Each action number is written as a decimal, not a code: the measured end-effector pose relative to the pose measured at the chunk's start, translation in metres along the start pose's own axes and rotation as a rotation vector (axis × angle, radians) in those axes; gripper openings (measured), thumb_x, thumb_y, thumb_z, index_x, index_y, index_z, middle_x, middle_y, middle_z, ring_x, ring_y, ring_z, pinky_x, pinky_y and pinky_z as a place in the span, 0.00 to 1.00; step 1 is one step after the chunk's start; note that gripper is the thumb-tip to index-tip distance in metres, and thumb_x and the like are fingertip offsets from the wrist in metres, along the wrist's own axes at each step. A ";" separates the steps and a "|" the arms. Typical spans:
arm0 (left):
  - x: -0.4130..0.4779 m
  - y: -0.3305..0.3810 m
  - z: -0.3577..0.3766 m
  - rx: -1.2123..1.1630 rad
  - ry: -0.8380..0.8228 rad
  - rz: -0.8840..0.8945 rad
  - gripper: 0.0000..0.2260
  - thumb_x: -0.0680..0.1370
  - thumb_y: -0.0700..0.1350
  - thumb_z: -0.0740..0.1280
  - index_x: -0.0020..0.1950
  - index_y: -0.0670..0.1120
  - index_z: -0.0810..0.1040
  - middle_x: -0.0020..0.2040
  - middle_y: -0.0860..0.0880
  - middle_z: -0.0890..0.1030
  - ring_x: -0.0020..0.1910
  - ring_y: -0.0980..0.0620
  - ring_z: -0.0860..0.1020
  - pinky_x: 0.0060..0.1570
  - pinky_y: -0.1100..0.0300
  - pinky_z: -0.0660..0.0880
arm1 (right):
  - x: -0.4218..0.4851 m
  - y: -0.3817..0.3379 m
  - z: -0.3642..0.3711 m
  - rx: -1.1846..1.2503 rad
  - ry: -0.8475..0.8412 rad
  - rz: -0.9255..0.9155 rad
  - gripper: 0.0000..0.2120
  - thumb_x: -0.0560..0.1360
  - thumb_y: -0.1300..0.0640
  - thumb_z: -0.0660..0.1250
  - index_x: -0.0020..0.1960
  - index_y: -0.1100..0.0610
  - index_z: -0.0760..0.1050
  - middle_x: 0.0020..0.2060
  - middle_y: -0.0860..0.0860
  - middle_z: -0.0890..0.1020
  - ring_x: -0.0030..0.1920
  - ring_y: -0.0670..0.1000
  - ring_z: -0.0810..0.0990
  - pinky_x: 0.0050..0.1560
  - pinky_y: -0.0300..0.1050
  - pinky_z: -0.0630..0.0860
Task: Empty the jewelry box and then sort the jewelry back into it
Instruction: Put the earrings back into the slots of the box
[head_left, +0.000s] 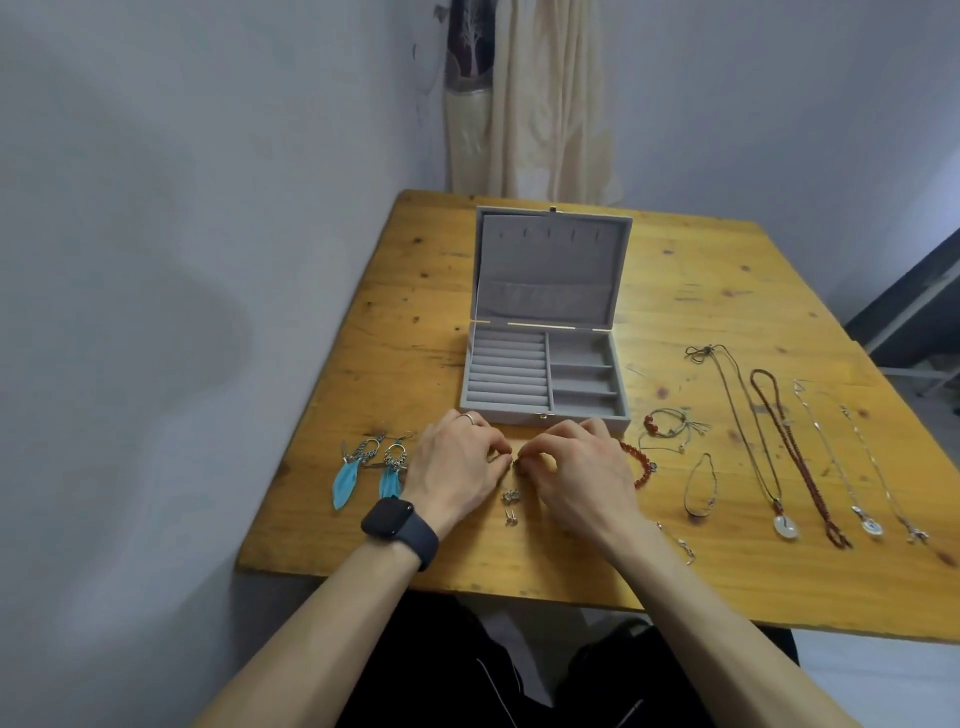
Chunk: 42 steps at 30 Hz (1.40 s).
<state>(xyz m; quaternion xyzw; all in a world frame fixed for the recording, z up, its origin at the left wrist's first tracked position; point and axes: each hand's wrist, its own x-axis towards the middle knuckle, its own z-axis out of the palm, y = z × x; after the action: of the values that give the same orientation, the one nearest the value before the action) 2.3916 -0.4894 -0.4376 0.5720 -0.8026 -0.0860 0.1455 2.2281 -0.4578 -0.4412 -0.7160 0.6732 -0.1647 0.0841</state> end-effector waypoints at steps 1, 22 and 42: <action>0.001 0.000 0.000 -0.007 0.001 0.003 0.11 0.80 0.56 0.66 0.55 0.55 0.84 0.55 0.55 0.82 0.56 0.53 0.74 0.55 0.54 0.74 | 0.001 0.000 0.000 0.007 0.007 -0.011 0.12 0.80 0.42 0.62 0.56 0.43 0.82 0.55 0.43 0.81 0.57 0.49 0.70 0.51 0.47 0.72; 0.107 -0.023 -0.034 -0.349 -0.178 -0.001 0.07 0.80 0.48 0.69 0.55 0.52 0.84 0.52 0.56 0.84 0.50 0.61 0.79 0.49 0.71 0.74 | 0.095 0.027 -0.040 0.130 -0.009 -0.105 0.08 0.81 0.51 0.63 0.56 0.49 0.79 0.49 0.43 0.82 0.48 0.45 0.78 0.48 0.41 0.78; 0.165 -0.007 -0.006 -0.194 -0.165 0.015 0.08 0.80 0.49 0.67 0.53 0.51 0.86 0.50 0.52 0.85 0.49 0.53 0.81 0.52 0.54 0.79 | 0.171 0.050 -0.028 -0.032 -0.141 -0.088 0.10 0.81 0.51 0.61 0.57 0.46 0.80 0.56 0.48 0.76 0.57 0.51 0.70 0.53 0.45 0.73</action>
<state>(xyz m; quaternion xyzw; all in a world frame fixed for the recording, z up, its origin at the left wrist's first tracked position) 2.3496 -0.6467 -0.4112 0.5402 -0.8041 -0.2090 0.1341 2.1785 -0.6283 -0.4112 -0.7560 0.6359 -0.1068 0.1126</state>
